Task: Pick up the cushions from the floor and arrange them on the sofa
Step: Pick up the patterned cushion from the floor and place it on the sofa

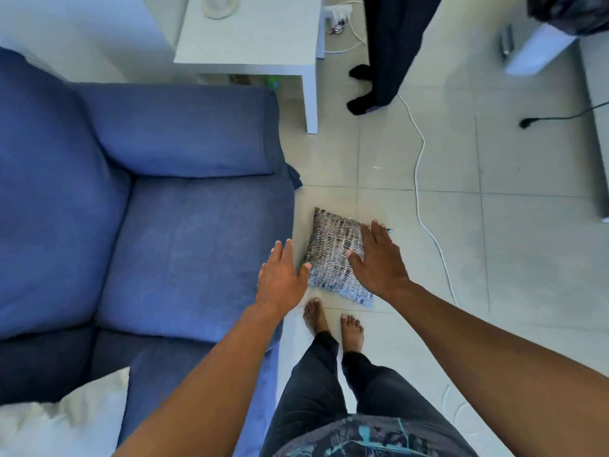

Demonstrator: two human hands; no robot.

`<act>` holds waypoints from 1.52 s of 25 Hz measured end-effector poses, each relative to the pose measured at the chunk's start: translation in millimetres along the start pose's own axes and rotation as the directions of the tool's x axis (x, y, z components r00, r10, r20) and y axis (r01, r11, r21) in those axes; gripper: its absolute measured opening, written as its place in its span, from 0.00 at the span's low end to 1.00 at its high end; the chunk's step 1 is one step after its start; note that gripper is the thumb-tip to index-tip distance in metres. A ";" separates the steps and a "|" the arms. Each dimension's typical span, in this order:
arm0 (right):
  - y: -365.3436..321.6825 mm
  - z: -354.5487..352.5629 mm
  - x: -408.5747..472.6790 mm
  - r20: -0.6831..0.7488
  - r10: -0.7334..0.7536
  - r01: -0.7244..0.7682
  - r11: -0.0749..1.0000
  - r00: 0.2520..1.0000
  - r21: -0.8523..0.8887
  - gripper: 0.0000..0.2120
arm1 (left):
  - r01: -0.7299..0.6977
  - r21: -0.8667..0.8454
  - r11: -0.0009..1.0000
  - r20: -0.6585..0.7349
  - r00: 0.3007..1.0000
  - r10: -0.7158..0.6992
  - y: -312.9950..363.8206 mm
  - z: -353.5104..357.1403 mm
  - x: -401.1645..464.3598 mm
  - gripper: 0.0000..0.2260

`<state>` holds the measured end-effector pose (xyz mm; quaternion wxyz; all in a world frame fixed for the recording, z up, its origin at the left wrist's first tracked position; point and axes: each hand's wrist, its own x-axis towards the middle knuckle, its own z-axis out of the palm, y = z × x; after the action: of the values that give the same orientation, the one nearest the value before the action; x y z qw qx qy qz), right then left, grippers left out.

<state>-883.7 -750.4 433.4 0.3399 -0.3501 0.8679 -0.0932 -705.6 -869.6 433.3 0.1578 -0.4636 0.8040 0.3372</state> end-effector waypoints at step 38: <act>314.1 307.0 340.6 0.290 0.553 -0.455 0.185 0.781 0.871 0.16 | 0.530 -0.511 0.676 0.312 0.848 -0.429 -89.0 345.6 426.0 0.24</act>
<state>-1032.0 -723.9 -101.6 0.4446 0.2059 0.7459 -0.4512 -871.8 -934.4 -93.0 0.1584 -0.6542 0.4953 0.5491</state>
